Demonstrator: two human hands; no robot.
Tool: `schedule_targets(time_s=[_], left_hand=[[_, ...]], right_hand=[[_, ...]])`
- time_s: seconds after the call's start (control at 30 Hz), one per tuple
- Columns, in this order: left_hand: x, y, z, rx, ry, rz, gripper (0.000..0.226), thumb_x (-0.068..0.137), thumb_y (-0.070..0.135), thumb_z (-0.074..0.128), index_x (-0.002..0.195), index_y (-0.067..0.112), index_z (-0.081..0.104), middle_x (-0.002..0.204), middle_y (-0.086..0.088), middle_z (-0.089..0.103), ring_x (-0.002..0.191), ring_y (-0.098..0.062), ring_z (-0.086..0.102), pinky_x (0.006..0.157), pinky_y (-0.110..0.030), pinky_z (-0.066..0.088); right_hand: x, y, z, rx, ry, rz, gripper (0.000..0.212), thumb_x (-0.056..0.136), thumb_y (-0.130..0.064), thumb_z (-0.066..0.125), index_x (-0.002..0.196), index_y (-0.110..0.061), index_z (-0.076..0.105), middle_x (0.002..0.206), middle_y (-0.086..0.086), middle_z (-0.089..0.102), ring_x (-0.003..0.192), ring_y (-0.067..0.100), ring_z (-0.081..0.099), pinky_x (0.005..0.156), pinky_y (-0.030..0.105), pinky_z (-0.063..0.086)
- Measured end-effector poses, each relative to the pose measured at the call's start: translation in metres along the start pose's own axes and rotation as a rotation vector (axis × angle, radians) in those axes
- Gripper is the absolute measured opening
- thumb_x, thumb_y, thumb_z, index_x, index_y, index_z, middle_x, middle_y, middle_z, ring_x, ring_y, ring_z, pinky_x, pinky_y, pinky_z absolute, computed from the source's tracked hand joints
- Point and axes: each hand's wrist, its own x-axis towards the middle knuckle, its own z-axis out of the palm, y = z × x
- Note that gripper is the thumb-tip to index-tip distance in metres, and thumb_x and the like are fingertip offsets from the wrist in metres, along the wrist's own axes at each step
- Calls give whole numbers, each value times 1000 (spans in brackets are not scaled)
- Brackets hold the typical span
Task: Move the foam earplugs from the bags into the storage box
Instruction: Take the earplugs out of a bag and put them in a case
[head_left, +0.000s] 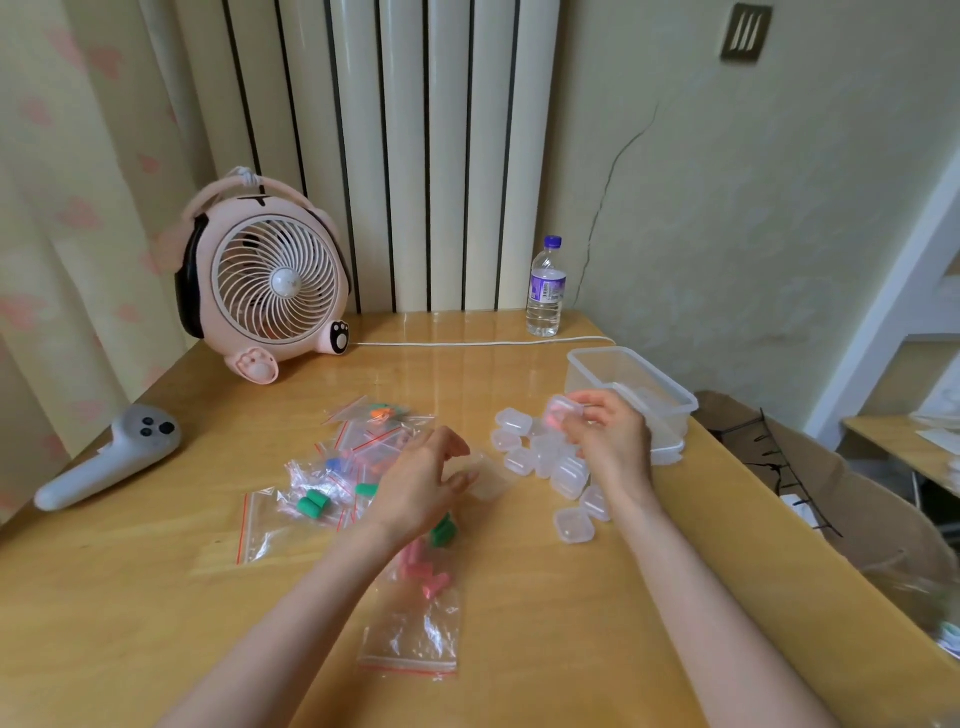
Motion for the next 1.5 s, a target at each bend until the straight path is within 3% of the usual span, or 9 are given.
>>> schedule_targets(time_s=[0.2,0.3,0.47,0.67,0.77,0.93,1.17,1.27,1.5], left_hand=[[-3,2,21,201,-83,23,32,86,25,59,116,16,53,122,-1,52,118,-20,43,91,-26,34],[3,4,29,385,-89,20,32,86,37,57,112,19,55,119,0,53,118,-20,43,92,-27,33],[6,5,37,514,43,59,21,92,22,45,104,11,59,110,-6,56,110,-25,50,83,-32,39],[5,7,28,291,145,150,11,88,22,56,89,15,63,95,-1,65,97,-24,56,78,-33,40],[3,29,13,64,220,223,6,86,21,62,84,17,64,82,11,65,82,-13,61,66,-24,41],[-6,62,3,-156,215,290,4,87,20,64,89,17,62,79,12,66,75,-1,59,70,-25,48],[-28,90,31,-351,73,232,11,88,17,62,98,15,59,89,10,64,75,2,58,65,-8,42],[-34,107,48,-385,-26,260,4,88,13,62,92,14,61,85,4,66,72,-7,60,64,-12,44],[-58,148,86,-410,-149,325,6,88,11,62,88,17,60,88,4,67,80,-17,64,72,-24,49]], right_hand=[[56,-1,-41,-214,305,-52,17,78,-13,67,94,-18,65,92,7,68,92,29,63,85,41,50],[75,0,-53,-423,238,-60,35,81,-10,64,116,-9,61,117,15,62,113,32,53,95,36,40],[61,4,-51,-499,99,-82,24,84,-11,62,107,-15,66,113,8,65,108,27,57,92,32,41],[12,5,-33,-371,-259,-205,27,79,-8,68,96,-29,68,98,-11,66,79,7,57,83,25,47],[-9,-3,-25,-401,-501,-277,36,75,-17,74,107,-32,65,104,-17,60,96,2,51,82,12,38],[-25,-15,-29,-258,-341,-309,10,79,-13,72,82,-21,67,81,-13,66,87,4,59,80,11,40],[-58,-6,-106,-150,-202,-109,28,82,3,62,76,-23,69,83,-5,68,73,5,60,64,14,48],[-80,1,-153,-261,-138,-40,17,82,-3,66,81,-20,67,88,-11,66,80,-4,57,65,2,41],[-150,33,-268,-258,-142,307,6,82,-7,67,87,-7,71,80,11,65,58,11,49,49,11,39]])
